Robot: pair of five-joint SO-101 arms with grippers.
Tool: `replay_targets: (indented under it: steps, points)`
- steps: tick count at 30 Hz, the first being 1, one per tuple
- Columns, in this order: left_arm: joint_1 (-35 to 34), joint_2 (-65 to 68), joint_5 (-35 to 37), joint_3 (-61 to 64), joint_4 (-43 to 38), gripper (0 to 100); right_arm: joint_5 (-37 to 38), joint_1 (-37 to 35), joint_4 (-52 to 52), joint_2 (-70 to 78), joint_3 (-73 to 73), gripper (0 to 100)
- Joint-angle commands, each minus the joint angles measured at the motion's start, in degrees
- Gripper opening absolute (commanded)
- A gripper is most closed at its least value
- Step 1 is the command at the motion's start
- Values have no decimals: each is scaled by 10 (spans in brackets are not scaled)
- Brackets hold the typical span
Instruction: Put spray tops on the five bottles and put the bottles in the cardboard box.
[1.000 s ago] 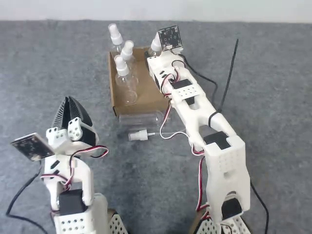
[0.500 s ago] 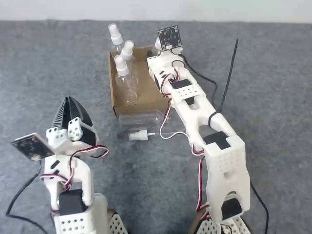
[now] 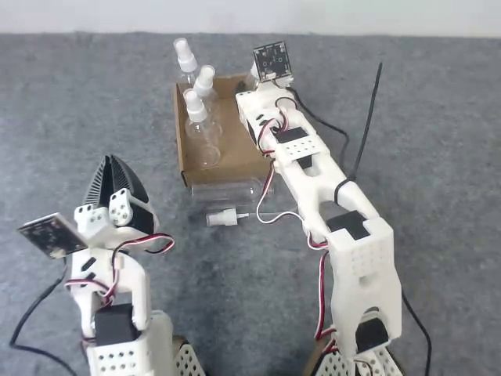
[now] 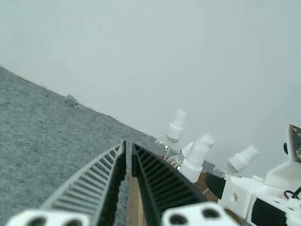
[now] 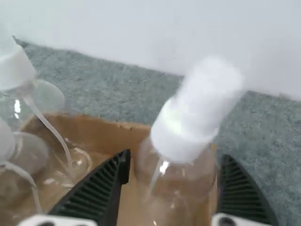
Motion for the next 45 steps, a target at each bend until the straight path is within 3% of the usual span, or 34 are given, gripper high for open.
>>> replay_targets:
  steps: [1,13,45]
  points:
    - [3,-1,0,-7,-17,15,6,-17,40,-44,-36,307]
    - [3,-1,0,-7,-17,15,6,-17,94,-81,-33,307]
    - [-1,-1,0,-6,-17,15,4,-13,479,-301,-33,307]
